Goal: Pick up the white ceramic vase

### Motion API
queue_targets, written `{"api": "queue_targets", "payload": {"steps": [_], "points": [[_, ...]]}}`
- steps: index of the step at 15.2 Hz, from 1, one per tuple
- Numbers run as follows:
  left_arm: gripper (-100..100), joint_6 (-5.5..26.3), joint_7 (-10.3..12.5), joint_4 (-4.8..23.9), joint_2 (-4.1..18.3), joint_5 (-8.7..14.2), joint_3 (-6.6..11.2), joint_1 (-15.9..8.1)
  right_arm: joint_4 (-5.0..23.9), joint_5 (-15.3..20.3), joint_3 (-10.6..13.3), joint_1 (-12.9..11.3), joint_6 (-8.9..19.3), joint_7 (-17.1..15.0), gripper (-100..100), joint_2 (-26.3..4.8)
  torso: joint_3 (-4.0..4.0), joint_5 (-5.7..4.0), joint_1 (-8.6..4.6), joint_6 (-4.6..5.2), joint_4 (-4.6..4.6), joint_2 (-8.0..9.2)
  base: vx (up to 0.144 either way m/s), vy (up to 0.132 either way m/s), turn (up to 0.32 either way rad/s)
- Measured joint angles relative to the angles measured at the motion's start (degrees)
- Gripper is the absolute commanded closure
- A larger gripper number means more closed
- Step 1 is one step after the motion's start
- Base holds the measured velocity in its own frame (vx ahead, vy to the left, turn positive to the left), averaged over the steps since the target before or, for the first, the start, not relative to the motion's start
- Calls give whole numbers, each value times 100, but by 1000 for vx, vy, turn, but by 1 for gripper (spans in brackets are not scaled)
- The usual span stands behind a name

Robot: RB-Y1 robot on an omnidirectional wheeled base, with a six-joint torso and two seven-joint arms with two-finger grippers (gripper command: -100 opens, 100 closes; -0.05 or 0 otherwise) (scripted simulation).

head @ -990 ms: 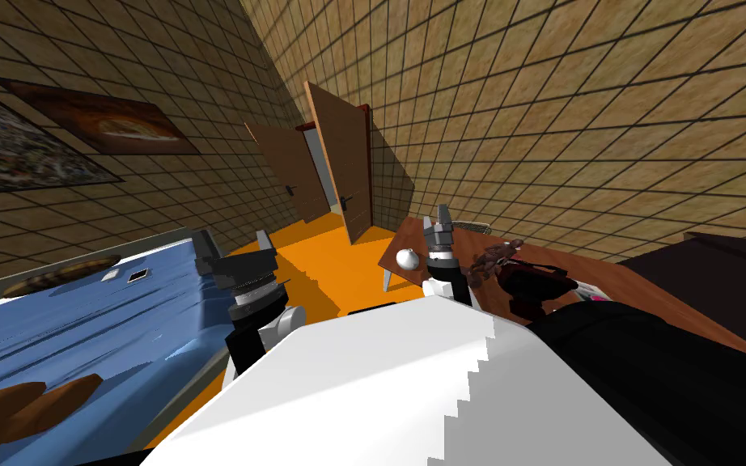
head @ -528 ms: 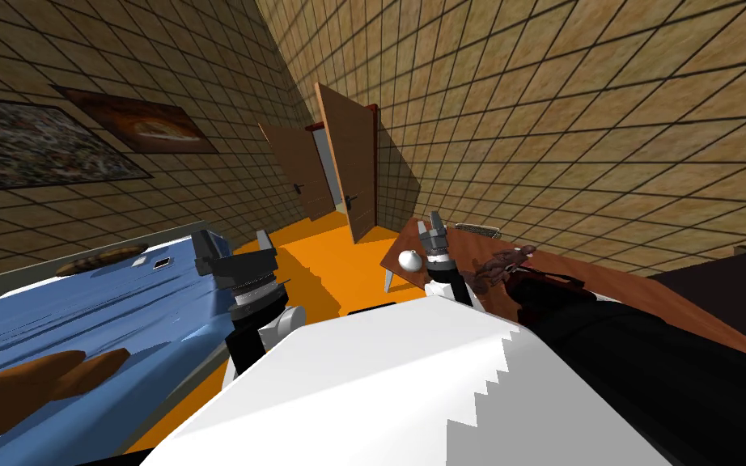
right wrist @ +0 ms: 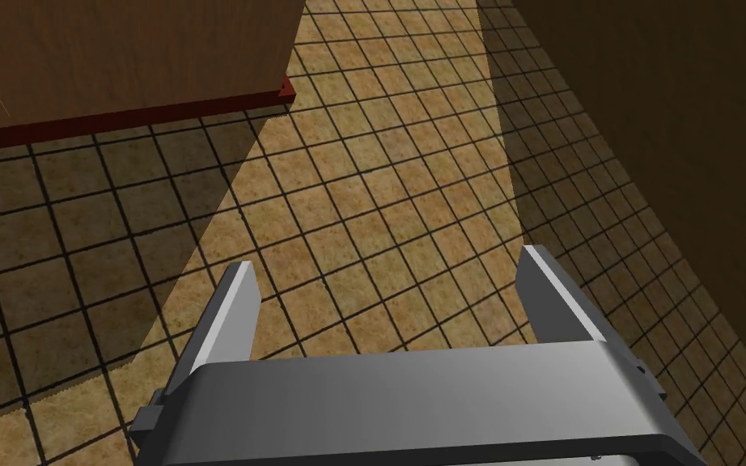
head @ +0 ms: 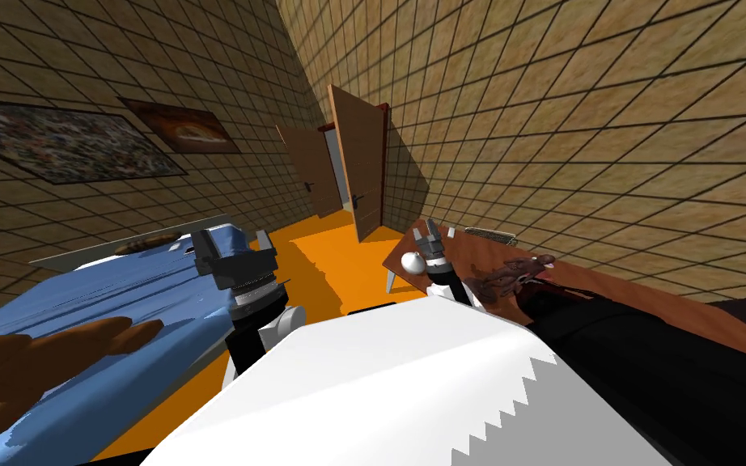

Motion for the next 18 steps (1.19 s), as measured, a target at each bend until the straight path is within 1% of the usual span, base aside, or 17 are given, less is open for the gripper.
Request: {"api": "queue_targets", "payload": {"steps": [3, 5, 8, 9, 14, 18], "points": [[0, 0, 0, 0, 0, 0, 0, 0, 189, -67, 14, 44, -119, -317, -100, -142, 0, 0, 1, 0, 0, -1, -13, -39, 172], [0, 0, 0, 0, 0, 0, 0, 0, 386, -131, 28, 65, -229, -563, -100, -268, 0, -1, -3, 0, 0, 0, -16, -45, 128], [0, 0, 0, 0, 0, 0, 0, 0, 587, -206, 41, 90, -339, -903, -100, -401, 0, 0, -1, -1, 0, 0, -16, -37, 150], [0, 0, 0, 0, 0, 0, 0, 0, 619, -217, 50, 105, -363, -1001, -100, -422, 0, 0, 2, 2, 0, -1, -15, -33, 158], [0, 0, 0, 0, 0, 0, 0, 0, 1033, -356, 72, 107, -544, -1566, -100, -642, -1, 0, -1, -1, 0, -1, -18, -37, 140], [0, 0, 0, 0, 0, 0, 0, 0, 1289, -443, 105, 161, -697, -2009, -100, -774, 0, 0, 1, 1, 0, -1, -19, -38, 164]]}}
